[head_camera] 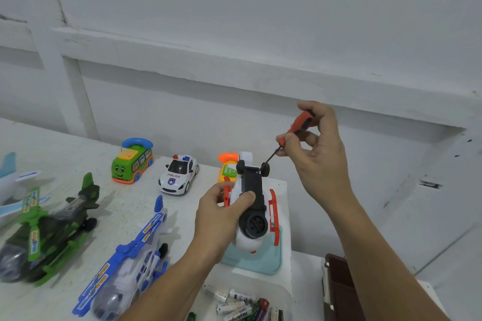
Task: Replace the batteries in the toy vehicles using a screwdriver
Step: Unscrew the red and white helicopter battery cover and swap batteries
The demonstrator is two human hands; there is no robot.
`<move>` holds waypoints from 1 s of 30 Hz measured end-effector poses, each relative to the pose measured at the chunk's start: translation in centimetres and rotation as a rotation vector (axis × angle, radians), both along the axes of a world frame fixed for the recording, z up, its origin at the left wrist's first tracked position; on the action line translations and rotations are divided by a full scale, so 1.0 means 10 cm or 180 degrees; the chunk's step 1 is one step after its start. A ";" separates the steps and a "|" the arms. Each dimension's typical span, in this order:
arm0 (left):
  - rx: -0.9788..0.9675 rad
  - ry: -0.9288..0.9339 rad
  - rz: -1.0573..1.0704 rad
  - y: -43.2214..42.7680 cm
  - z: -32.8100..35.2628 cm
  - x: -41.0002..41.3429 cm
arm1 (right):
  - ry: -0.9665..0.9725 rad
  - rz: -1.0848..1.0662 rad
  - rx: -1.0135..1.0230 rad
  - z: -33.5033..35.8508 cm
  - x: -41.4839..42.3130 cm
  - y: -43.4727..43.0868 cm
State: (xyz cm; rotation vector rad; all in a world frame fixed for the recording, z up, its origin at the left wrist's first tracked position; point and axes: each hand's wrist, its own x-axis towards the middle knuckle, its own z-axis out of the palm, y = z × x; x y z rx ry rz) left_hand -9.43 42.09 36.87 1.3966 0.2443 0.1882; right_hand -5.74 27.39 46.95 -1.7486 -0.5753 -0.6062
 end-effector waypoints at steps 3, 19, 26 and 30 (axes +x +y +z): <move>-0.0002 0.0005 0.0012 -0.01 0.00 0.01 | -0.0072 0.0023 0.0100 0.00 -0.01 0.01; 0.0153 -0.0113 0.0041 -0.05 -0.01 -0.02 | -0.0840 -0.0196 -0.0299 0.05 -0.10 0.04; 0.0116 -0.0170 0.0063 -0.06 -0.01 -0.03 | -0.0717 0.0278 0.0131 0.17 -0.17 0.04; 0.0117 -0.0204 0.0067 -0.06 0.01 -0.04 | -0.0839 0.0098 0.0148 0.20 -0.15 0.05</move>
